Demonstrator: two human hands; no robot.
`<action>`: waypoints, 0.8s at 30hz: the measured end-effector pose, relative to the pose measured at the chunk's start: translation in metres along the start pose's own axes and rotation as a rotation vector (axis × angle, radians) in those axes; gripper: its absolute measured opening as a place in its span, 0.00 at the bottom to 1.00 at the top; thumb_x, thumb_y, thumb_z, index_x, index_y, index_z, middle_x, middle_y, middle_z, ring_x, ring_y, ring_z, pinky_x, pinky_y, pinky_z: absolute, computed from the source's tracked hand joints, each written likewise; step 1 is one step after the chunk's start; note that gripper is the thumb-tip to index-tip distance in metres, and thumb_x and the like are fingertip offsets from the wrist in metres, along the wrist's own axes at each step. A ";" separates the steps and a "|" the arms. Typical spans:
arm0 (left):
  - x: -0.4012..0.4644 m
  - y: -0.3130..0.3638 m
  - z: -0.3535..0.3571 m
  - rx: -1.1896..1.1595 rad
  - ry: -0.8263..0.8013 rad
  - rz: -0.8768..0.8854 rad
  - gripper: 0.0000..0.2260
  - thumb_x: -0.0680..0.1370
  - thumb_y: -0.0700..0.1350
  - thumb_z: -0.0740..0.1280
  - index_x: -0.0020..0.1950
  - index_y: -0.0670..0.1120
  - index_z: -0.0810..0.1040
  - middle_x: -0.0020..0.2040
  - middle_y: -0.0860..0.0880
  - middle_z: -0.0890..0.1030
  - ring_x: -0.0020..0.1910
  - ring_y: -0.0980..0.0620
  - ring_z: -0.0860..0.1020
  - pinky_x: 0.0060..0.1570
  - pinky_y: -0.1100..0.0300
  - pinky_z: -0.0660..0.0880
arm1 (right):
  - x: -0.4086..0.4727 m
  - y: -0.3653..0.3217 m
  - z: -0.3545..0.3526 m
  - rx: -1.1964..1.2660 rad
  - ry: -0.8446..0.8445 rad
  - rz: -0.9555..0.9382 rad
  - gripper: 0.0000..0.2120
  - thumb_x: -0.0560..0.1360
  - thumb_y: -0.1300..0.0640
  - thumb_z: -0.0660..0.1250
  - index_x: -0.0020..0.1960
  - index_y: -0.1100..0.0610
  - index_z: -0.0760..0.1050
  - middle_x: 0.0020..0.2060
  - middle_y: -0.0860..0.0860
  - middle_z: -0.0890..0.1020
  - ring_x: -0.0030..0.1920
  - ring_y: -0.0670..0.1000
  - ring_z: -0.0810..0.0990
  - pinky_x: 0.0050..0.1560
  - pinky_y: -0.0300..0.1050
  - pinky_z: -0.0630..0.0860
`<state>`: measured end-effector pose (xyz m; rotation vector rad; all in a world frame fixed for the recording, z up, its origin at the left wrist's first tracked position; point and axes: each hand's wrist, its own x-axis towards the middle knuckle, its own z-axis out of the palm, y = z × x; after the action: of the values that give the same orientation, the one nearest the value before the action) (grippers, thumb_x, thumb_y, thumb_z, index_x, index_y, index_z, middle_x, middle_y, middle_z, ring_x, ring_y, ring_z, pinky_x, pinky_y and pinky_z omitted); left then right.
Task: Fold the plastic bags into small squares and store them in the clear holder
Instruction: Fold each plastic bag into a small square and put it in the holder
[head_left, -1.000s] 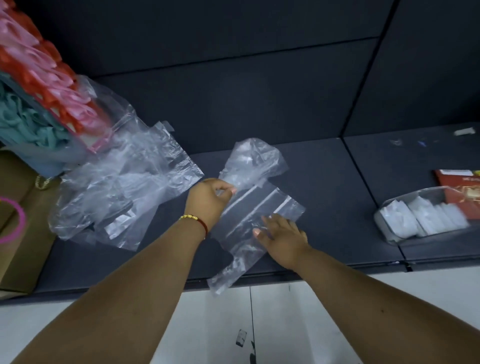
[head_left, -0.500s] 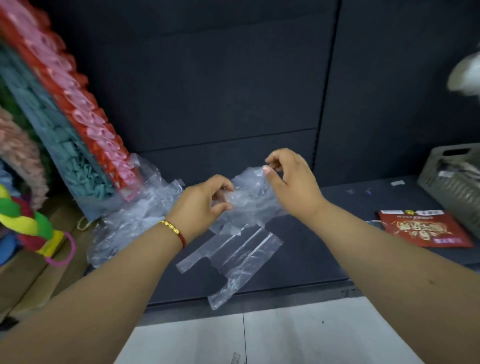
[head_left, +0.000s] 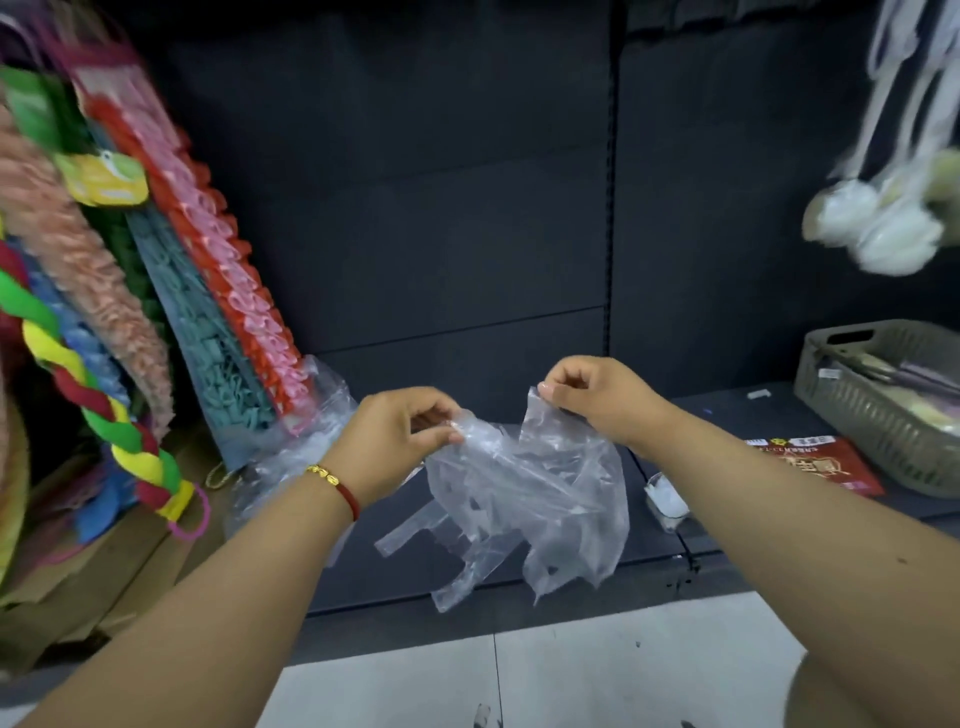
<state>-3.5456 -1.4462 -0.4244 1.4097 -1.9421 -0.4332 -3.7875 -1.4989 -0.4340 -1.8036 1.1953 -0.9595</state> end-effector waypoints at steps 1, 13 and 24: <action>-0.004 0.001 0.000 -0.029 0.013 -0.024 0.09 0.72 0.39 0.75 0.41 0.54 0.82 0.40 0.55 0.84 0.42 0.59 0.82 0.48 0.63 0.79 | -0.004 -0.002 0.000 0.016 0.041 0.010 0.11 0.78 0.54 0.67 0.39 0.56 0.75 0.31 0.47 0.77 0.27 0.41 0.71 0.31 0.32 0.70; -0.039 -0.015 0.002 -0.501 0.059 -0.253 0.19 0.71 0.32 0.73 0.58 0.48 0.78 0.32 0.57 0.78 0.36 0.60 0.79 0.47 0.62 0.76 | -0.007 0.007 0.014 0.188 0.550 0.069 0.14 0.83 0.54 0.55 0.40 0.57 0.65 0.32 0.53 0.70 0.32 0.49 0.68 0.33 0.43 0.66; -0.028 -0.012 0.033 -0.384 0.320 -0.354 0.13 0.78 0.47 0.69 0.34 0.46 0.80 0.28 0.54 0.77 0.26 0.62 0.73 0.32 0.71 0.71 | -0.012 0.011 0.036 0.117 0.575 0.030 0.11 0.83 0.54 0.55 0.43 0.56 0.64 0.30 0.52 0.73 0.29 0.46 0.71 0.31 0.41 0.70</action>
<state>-3.5558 -1.4286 -0.4646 1.4599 -1.2767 -0.6590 -3.7629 -1.4844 -0.4611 -1.4526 1.4605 -1.5606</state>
